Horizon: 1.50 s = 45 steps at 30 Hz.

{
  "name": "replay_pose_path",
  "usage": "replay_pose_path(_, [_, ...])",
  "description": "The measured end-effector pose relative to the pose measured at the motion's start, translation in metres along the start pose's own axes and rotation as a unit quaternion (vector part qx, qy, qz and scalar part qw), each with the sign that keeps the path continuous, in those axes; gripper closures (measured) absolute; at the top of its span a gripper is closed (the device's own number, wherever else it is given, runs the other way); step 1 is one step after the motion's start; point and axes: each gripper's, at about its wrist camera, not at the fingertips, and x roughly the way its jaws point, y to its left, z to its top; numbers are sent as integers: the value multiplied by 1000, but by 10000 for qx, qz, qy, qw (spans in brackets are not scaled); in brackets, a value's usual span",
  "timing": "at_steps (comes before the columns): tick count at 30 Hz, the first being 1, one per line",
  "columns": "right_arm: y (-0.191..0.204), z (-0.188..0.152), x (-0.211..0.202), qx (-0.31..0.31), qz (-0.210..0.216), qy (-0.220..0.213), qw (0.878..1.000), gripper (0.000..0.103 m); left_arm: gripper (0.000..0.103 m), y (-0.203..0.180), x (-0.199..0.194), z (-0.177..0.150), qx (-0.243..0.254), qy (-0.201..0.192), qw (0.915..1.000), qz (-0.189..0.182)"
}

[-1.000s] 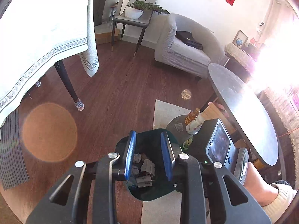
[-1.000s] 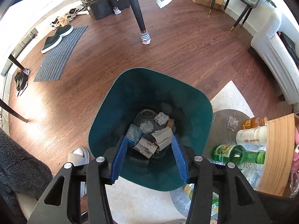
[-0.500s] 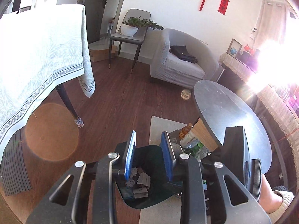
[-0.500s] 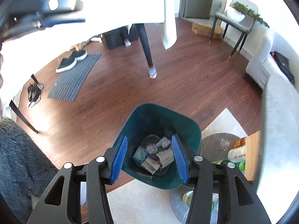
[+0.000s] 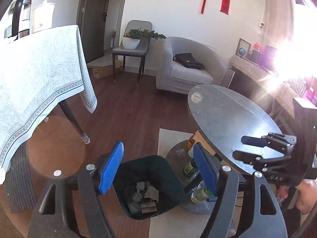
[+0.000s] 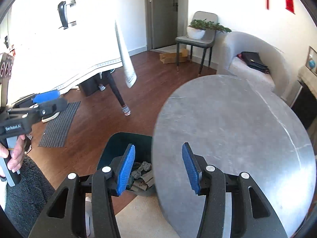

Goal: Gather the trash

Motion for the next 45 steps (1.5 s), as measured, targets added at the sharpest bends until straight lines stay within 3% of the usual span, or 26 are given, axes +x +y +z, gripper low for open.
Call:
replay_pose_path(2, [-20,-7,-14,138,-205,-39,9997,53,21,-7,1,-10,123,-11,9998,150])
replay_pose_path(7, [-64,-30,-50,556,-564,-225,9966,34,9,-26,4,-19,352,-40,9987,375])
replay_pose_path(13, [-94,-51,-83,729,-916,-368,9924,23,4,-39,1,-24,393,-211,9976,535])
replay_pose_path(18, [-107,-64,-100,867,-969,-501,9902,13,3,-42,3,-27,334,-243,9982,443])
replay_pose_path(27, [-104,-69,-120,763,-621,-793,9920,6,3,-46,7,-29,293,-222,9976,579])
replay_pose_path(45, [-101,-70,-118,693,-621,-731,9930,6,3,-47,10,-31,226,-236,9967,738])
